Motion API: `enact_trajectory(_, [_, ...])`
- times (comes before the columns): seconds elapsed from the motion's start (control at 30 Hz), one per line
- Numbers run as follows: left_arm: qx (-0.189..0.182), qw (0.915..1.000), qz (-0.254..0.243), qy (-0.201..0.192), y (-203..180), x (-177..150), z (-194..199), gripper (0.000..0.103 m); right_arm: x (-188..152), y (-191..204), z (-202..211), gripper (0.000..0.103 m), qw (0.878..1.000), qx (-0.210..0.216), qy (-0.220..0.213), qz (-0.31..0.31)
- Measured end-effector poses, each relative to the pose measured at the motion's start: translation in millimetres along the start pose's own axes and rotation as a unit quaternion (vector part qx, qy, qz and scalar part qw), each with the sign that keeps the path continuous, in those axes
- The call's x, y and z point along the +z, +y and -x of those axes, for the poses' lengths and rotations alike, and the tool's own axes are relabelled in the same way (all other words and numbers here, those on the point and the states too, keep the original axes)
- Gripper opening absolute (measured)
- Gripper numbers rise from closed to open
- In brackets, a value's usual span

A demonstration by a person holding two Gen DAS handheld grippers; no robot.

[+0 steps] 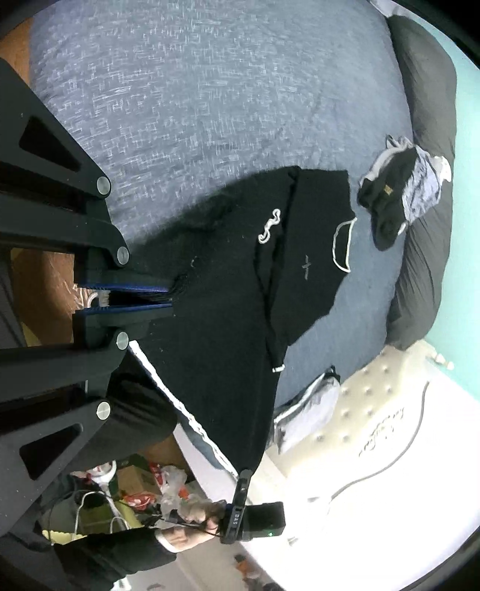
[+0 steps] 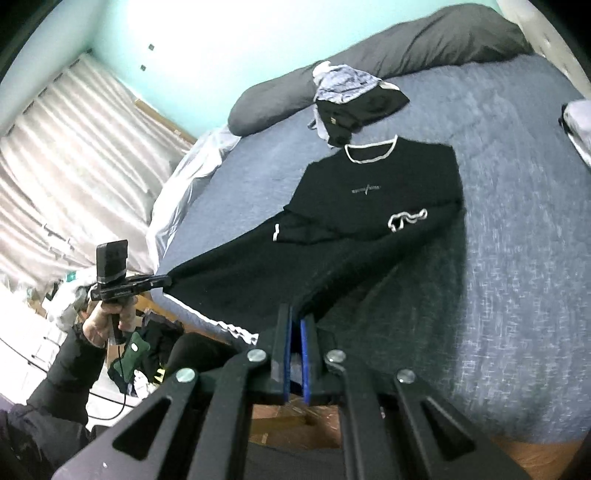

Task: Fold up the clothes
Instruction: 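Lift the hem with both tools and fold it over toward the collar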

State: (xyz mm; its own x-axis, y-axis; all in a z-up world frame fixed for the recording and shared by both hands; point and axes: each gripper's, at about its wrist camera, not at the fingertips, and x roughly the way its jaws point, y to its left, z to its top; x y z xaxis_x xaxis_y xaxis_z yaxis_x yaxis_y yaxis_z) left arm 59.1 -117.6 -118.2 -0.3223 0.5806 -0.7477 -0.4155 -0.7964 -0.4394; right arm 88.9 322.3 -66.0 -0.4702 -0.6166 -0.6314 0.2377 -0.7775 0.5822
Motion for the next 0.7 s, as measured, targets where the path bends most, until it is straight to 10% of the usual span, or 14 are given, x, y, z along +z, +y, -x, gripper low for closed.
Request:
enact_trajectory(0.3, [-0.016, 0.9996, -0.021, -0.003, -26.0, -3.9, 15.7, 0.006, -13.1, 14.0, 24.7, 0.004, 1.0, 0.007, -0.001, 0.02])
enact_trajectory(0.7, [-0.015, 0.999, 0.042, -0.002, 31.5, 49.4, -29.3, 0.006, 37.6, -26.7, -15.2, 0.004, 1.0, 0.005, 0.01, -0.015])
